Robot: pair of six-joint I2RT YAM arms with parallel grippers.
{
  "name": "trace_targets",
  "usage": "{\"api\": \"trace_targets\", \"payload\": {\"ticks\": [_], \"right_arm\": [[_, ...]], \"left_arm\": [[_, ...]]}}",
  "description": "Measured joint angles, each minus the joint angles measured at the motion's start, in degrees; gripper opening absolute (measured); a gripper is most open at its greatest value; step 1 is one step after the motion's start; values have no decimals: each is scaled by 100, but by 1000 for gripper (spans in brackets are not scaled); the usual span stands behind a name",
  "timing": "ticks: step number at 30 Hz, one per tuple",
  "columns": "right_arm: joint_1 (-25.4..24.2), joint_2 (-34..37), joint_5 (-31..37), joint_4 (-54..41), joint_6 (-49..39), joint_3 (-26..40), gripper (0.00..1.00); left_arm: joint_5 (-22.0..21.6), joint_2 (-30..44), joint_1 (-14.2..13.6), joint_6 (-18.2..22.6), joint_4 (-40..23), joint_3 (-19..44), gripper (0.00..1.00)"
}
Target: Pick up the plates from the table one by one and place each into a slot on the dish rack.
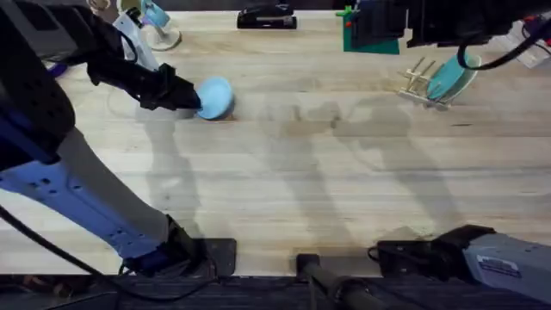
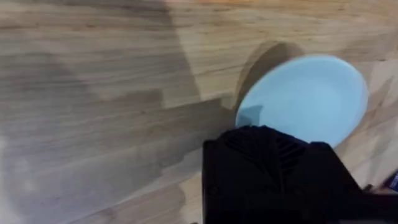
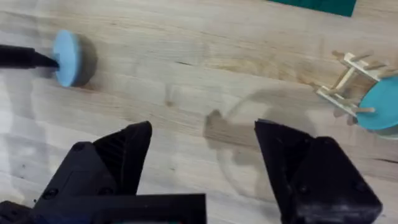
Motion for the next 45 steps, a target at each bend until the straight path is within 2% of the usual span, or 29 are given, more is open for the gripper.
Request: {"api": "trace_targets", "payload": {"ticks": [7,18,32,37,45], "right_arm": [[0,0,0,0,2,0,995],[0,112,-277,282,24,3,995],[343,1845,-1188,1917,832,7,995],[569,2524,-1566,2663,1278,7,995],[1045,3401,-1746,3417,2161,7,994]], "left_arm": [[232,140,48,-28,19,44,40],[234,140,46,-113,36,44,40],[232,140,46,-113,36,44,40],[232,140,46,-113,36,44,40],[232,140,46,-116,38,44,40]]}}
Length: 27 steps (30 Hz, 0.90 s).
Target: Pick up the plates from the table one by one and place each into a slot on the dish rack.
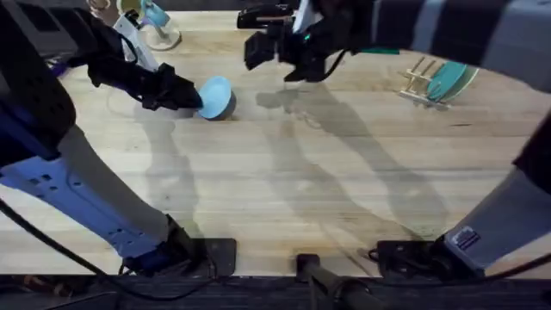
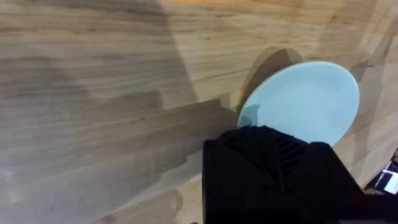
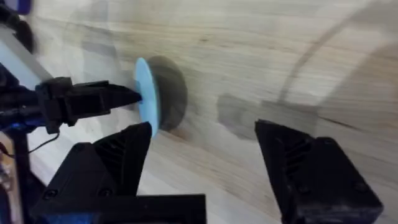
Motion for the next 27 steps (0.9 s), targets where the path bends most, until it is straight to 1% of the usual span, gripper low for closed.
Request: {"api": "trace_targets", "payload": {"ticks": [5,14,23,27], "right_arm": [[335,285,-77,480,377,0,994],[801,527,-123,890,873,0,994],[927,566,-147,1308,1021,0,994],[927,754,-156,1542,1148,0,994]], "left_arm": [[0,0,0,0,0,0,40],[0,0,0,0,0,0,40],[-1,0,0,-2,0,0,41],[-2,0,0,-6,0,0,41]]}}
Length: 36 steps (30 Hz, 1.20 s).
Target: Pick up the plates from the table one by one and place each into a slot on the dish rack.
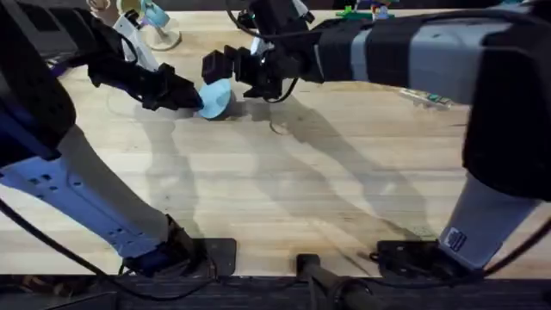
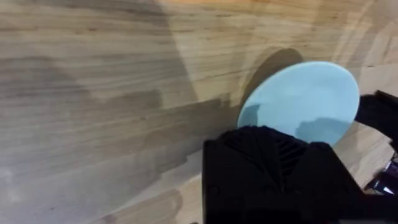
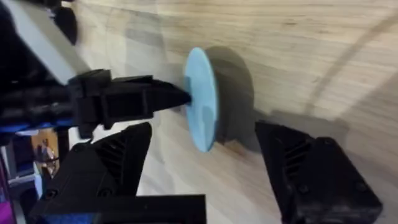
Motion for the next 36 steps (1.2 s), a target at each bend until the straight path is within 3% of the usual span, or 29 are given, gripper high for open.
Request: {"api": "trace_targets", "payload": {"ticks": [14,19,25,27,30,34,36], "right_arm": [[81,481,4,568,150,3,995],[87,505,17,584,184,11,931],[131,581,7,577,243,11,675],[131,582,-4,568,314,11,540],[131,582,-6,572,379,11,248],[134,582,-12,592,441,11,92],[135,580,-28,612,444,15,66]], "left_arm": [[0,0,0,-9,0,0,41],[-2,0,0,-9,0,0,41],[0,0,0,-9,0,0,41],[0,0,0,-9,0,0,40],[0,0,0,-9,0,0,40],[0,0,0,-9,0,0,40],[0,0,0,-9,7,0,40]]}}
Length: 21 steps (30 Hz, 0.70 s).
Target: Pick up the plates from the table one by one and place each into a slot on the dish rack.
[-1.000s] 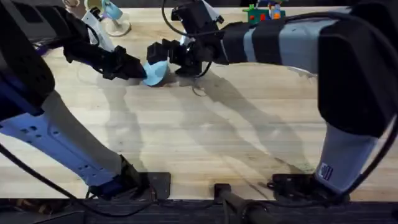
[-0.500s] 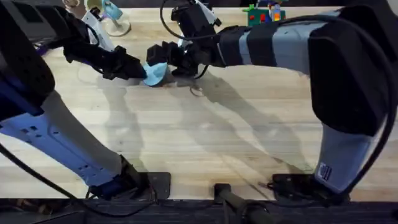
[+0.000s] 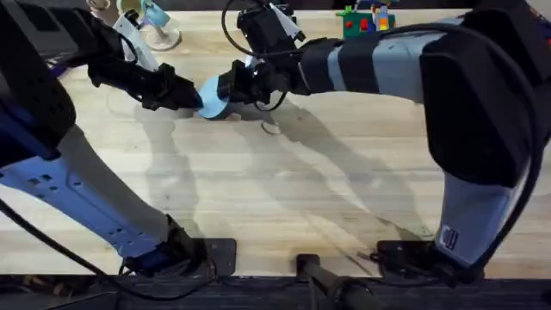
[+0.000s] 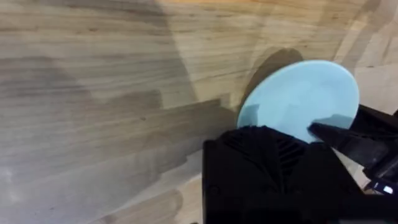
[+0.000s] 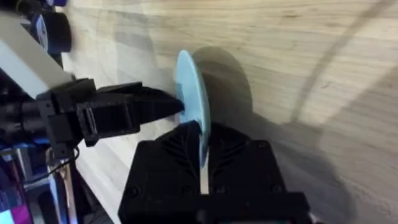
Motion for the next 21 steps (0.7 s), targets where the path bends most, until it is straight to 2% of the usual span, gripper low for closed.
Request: {"api": "trace_targets", "payload": {"ticks": [13,21], "right_arm": [[-35,0,-191,-2,-70,4,27],[-173,-48,-481,-217,-733,4,28]], "left_arm": [[-10,0,0,12,-103,37,40],[-356,-289,-22,173,-606,105,40]]}}
